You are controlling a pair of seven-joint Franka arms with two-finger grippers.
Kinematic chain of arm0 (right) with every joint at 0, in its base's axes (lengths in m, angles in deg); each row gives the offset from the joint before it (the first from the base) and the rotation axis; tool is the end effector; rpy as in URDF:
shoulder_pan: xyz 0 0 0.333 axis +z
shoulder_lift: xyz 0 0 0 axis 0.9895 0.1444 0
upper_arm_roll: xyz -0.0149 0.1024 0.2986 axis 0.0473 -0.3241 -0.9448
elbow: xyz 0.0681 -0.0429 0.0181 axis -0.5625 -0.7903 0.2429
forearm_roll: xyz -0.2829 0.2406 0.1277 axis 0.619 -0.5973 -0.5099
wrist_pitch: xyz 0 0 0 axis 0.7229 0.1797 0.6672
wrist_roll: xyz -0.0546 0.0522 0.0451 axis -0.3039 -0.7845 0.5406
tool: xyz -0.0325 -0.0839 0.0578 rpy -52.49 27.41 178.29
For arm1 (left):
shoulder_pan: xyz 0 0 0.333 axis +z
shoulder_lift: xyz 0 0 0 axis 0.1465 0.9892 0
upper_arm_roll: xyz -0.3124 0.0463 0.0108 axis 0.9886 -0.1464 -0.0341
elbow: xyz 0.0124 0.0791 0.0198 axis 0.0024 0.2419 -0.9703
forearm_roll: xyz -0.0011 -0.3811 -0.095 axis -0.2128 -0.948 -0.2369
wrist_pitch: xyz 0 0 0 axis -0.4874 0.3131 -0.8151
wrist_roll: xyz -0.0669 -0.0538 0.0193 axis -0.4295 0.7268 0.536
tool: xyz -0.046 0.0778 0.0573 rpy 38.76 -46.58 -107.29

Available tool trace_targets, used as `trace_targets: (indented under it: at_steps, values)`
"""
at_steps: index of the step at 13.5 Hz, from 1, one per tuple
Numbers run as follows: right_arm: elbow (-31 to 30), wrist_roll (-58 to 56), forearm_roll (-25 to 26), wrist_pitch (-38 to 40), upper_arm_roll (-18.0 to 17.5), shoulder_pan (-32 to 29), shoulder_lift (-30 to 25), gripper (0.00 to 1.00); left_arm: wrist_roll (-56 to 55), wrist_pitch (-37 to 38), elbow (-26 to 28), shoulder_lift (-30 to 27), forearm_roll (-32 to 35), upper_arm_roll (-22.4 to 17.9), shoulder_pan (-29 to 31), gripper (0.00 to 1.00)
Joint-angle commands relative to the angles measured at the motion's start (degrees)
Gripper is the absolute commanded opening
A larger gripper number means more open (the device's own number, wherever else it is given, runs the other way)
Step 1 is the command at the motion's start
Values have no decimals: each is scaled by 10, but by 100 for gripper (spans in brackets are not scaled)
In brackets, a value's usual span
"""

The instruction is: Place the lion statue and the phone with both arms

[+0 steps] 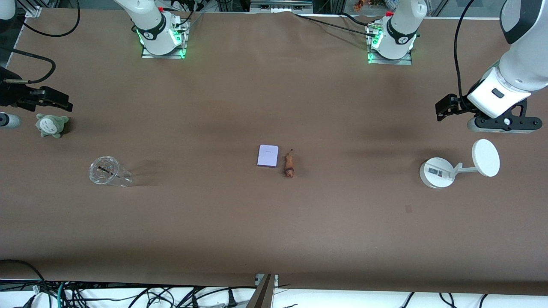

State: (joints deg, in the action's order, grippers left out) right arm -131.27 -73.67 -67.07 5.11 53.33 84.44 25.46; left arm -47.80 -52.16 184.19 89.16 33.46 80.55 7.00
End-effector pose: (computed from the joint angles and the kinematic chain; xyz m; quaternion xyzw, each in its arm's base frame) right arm 0.5760 -0.0246 0.5866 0.9977 0.0021 -0.0680 0.0035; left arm 0.5603 -0.0511 0.5576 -0.9989 0.0239 0.0256 0.0308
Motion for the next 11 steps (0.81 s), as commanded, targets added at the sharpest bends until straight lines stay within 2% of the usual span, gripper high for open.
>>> trace_targets:
  at_steps: [1, 11]
  values:
    - [6, 2, 6, 5, -4, -5, -1, 100, 16, -16, 4, -4, -16, -1, 3, 100]
    - [6, 2, 6, 4, -4, -5, -1, 100, 6, -3, 5, 12, -16, -2, -11, 100]
